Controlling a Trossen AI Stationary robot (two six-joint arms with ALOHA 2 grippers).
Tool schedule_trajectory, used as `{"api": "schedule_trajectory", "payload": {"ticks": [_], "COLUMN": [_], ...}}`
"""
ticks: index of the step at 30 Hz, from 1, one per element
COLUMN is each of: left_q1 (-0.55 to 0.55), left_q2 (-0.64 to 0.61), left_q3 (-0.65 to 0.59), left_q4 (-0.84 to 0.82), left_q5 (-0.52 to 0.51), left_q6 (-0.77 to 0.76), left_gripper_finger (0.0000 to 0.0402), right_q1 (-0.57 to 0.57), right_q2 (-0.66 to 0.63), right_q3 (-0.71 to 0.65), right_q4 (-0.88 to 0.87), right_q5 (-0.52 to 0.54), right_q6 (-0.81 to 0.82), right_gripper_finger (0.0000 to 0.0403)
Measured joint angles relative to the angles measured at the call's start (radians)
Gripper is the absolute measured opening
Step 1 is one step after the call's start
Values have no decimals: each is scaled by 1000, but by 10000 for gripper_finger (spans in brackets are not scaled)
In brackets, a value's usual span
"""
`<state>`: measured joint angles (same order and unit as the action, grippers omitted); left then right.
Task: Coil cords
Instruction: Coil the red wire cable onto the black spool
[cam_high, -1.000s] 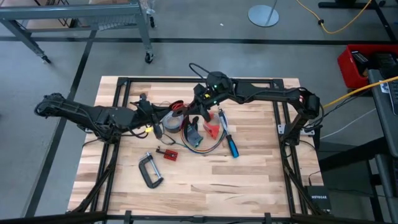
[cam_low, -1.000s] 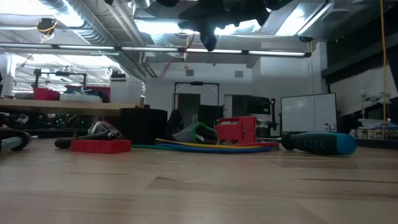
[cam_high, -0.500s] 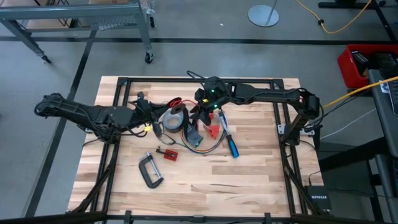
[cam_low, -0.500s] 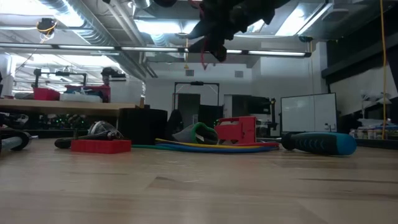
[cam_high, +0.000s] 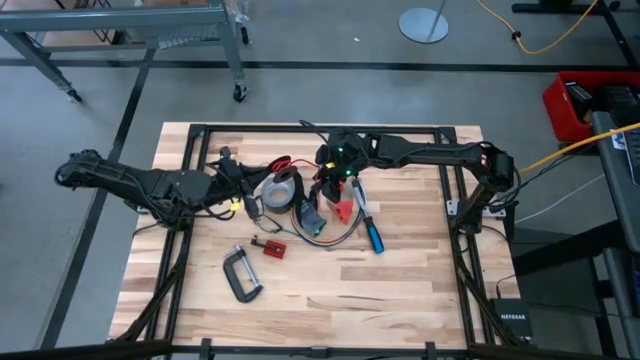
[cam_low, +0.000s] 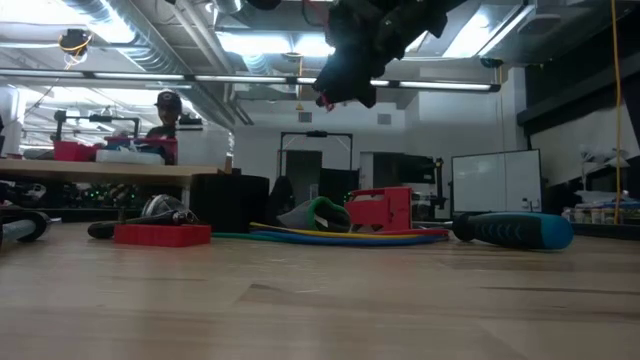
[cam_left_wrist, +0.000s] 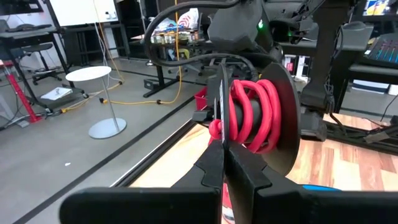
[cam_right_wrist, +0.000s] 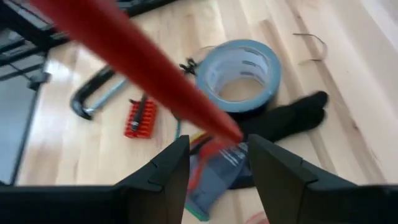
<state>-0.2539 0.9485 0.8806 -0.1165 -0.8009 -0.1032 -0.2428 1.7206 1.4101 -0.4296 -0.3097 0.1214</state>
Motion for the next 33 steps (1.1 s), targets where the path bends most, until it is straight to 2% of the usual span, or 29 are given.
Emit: {"api": "schedule_trajectory", "payload": {"ticks": [13,25,33], "left_q1": [0,0,0], "left_q2": [0,0,0], "left_q3": [0,0,0], "left_q4": [-3,-2,1], "left_q5": [0,0,0], "left_q6": [0,11,9], "left_gripper_finger": [0,0,0], "right_q1": [-18,-74,-71], "right_q2": [-4,-133,-146], "right_q3": [0,2,2], "right_q4": [36,36,52], "right_q5": [3,-15,-22], "right_q6": [0,0,2], "right_gripper_finger": [165,165,165]}}
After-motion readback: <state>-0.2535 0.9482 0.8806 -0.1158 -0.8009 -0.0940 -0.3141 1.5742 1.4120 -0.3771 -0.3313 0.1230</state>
